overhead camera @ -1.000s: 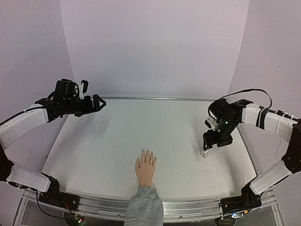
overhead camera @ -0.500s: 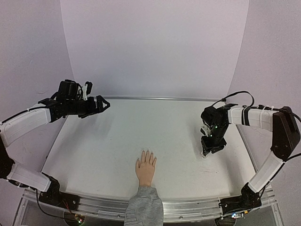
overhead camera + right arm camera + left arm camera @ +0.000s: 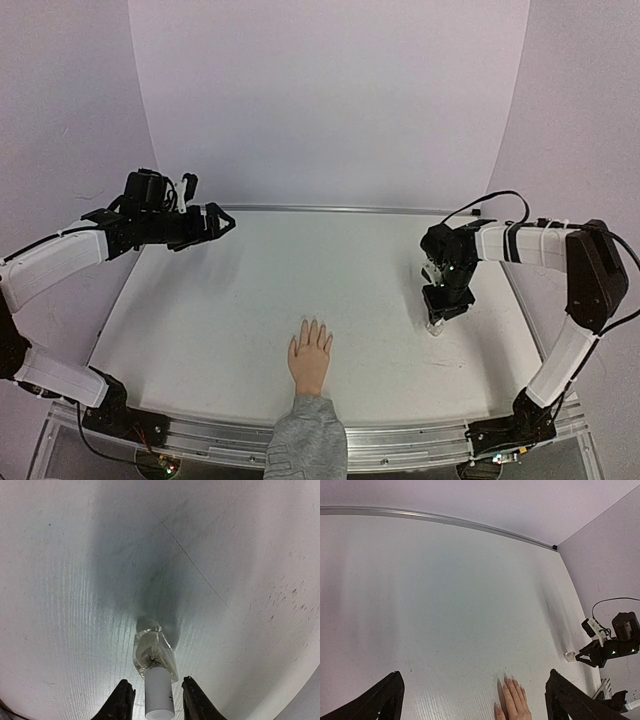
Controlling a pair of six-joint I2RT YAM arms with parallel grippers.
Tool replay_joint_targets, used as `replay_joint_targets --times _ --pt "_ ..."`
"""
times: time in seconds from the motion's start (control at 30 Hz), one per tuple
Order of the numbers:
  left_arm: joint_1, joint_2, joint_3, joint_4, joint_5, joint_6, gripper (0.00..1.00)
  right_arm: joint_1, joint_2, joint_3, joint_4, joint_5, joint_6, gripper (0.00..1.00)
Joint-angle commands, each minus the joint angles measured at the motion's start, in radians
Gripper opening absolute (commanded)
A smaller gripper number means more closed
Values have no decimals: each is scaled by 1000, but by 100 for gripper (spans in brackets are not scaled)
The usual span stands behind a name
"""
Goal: Paint the nails
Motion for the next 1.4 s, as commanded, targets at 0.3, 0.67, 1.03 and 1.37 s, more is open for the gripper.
replay_joint_targets --times 0.3,0.67,1.03,1.37 --pt "-9 -9 37 42 25 -13 100 6 8 24 -47 21 -4 16" --pt "-24 15 55 43 109 5 98 13 -56 46 -34 -49 -51 0" --pt "-210 145 174 84 271 158 96 36 -137 141 108 -471 -68 0" --pt "-275 277 243 128 667 241 89 123 -104 251 131 -786 -121 0"
